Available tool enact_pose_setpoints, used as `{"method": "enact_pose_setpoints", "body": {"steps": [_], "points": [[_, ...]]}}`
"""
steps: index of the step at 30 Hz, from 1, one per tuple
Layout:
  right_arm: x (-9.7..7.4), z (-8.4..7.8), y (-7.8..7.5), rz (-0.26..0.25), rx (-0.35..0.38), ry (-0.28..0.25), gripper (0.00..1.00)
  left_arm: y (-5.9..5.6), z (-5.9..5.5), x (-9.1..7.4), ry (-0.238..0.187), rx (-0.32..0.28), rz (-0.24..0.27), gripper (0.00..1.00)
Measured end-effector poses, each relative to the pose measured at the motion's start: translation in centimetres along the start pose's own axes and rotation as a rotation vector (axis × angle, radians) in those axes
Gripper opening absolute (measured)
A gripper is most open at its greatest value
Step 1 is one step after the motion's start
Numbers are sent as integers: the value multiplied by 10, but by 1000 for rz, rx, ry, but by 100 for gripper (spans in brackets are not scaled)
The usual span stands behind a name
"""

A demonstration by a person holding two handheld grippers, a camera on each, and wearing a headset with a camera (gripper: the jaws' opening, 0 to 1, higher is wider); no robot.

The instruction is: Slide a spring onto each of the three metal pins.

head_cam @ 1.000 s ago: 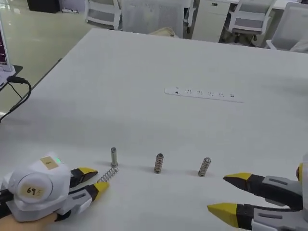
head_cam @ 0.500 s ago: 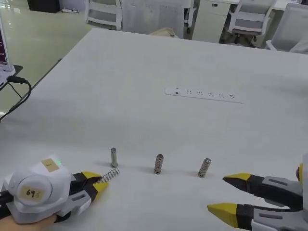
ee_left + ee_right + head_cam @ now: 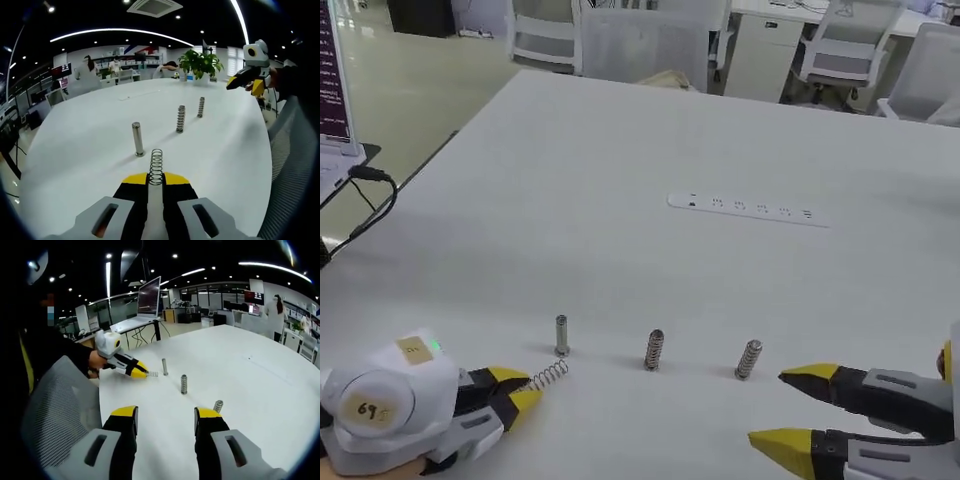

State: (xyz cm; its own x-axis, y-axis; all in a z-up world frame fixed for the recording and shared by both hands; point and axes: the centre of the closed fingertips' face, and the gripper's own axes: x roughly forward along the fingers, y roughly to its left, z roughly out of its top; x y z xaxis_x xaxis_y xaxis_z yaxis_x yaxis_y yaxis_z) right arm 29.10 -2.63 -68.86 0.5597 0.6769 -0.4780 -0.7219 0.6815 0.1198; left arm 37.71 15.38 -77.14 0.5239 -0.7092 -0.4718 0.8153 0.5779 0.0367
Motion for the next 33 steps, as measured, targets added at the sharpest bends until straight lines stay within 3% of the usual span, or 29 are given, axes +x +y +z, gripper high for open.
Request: {"method": "enact_pose_setpoints", "body": {"steps": [8,20,33], "points": [[1,6,8,29,-31,8,42,-16,23,-16,-51,25,-54,2],[9,17,31,101,-93,17,40,-62,58,-42,-107,146,-226,3],[25,36,63,224,-188,20,37,-93,81,-59,-142,214,-330,3]]}}
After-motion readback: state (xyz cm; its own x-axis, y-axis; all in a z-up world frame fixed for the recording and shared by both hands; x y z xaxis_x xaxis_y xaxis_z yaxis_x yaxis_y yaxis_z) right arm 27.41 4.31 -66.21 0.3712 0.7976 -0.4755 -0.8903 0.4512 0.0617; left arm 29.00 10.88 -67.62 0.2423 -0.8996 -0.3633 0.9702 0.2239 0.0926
